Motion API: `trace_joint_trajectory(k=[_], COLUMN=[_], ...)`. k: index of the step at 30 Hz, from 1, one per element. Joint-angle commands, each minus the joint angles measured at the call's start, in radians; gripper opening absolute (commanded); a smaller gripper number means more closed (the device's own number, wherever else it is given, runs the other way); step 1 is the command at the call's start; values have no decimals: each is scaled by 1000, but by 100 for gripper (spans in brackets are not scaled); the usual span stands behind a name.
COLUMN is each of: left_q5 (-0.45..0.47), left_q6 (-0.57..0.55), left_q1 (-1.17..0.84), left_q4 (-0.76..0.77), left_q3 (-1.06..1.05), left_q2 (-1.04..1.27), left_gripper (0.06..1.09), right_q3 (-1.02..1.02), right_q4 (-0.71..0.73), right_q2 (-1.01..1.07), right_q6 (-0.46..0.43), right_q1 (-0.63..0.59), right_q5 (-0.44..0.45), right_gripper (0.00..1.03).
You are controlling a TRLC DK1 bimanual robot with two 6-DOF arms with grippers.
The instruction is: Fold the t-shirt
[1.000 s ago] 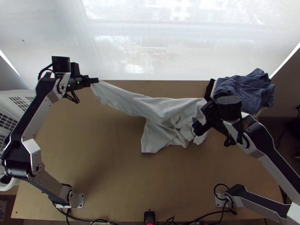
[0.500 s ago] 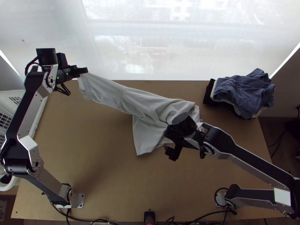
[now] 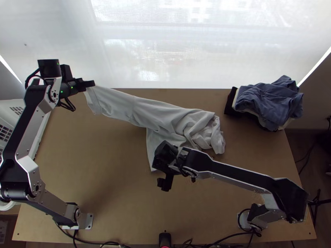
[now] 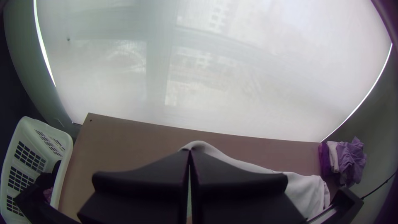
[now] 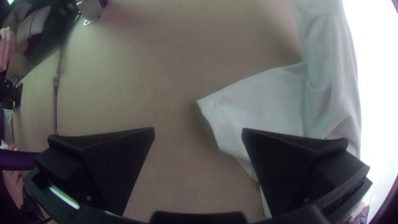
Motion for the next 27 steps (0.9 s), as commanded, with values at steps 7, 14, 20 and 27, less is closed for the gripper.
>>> trace_joint_trajectory(k=[7,14,20,27], left_q5=[1,1,3,5], left_q6=[14,27,38,37], left_q1=[4,4,7,9], left_q4=[4,7,7,9], left_q3=[-29,-18,-6,37], left_q2=[-19,-19,-16,3], left_gripper=[9,9,9,9], right_q3=[33,76,82,107], right_q4=[80,85,85,70], right_q2=[162,249,299,257], right_q6=[13,1,-27,-97], right_q1=[-30,-96,-113,-115], right_q5=[-9,-7,2,8], right_gripper=[95,91,61,3])
